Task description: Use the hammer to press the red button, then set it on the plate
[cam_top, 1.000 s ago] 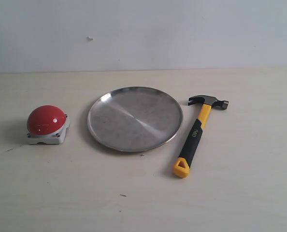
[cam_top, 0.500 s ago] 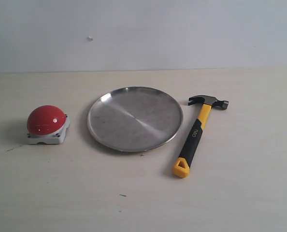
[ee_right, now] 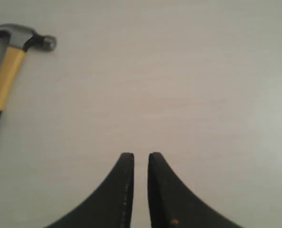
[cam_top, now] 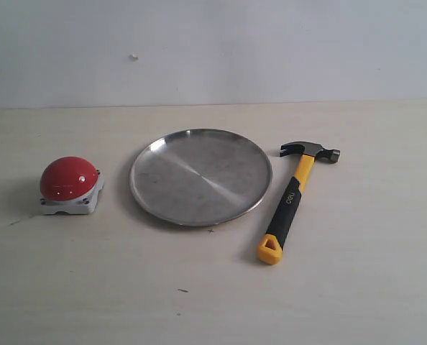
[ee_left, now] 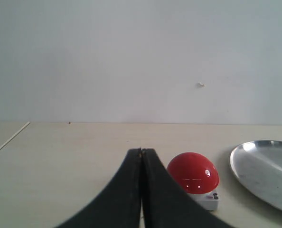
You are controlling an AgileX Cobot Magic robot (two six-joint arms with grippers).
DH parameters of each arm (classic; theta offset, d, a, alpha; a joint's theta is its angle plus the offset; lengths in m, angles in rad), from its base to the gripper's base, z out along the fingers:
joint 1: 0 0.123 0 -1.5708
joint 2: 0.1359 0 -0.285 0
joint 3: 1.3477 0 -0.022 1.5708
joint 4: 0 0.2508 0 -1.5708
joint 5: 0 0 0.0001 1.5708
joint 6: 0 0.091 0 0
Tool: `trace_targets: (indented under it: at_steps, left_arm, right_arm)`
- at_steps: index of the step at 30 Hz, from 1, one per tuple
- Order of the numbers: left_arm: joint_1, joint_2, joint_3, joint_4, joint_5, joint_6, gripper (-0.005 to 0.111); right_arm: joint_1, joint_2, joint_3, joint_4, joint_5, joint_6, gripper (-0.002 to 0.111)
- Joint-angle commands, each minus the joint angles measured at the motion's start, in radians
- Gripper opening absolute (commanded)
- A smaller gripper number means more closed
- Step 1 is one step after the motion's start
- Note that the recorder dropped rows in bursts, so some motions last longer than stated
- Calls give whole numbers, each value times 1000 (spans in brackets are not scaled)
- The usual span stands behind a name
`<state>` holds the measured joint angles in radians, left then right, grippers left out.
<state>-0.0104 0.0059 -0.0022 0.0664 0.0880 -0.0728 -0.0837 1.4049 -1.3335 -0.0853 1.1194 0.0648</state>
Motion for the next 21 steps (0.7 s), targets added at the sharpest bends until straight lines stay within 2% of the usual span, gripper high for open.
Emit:
trace_targets:
  at_steps: [1,10,21]
  left_arm:
    - [2,-6,2,2,-3,-10,0]
    - [2,-6,2,2,-3,-10,0]
    - [2,-6,2,2,-3,-10,0]
  right_arm:
    - [-4,120,-40,164,14,-30,20]
    - [-4,218,-40,168,39,14,20]
    - [9,278,-40,379,0,-26,20]
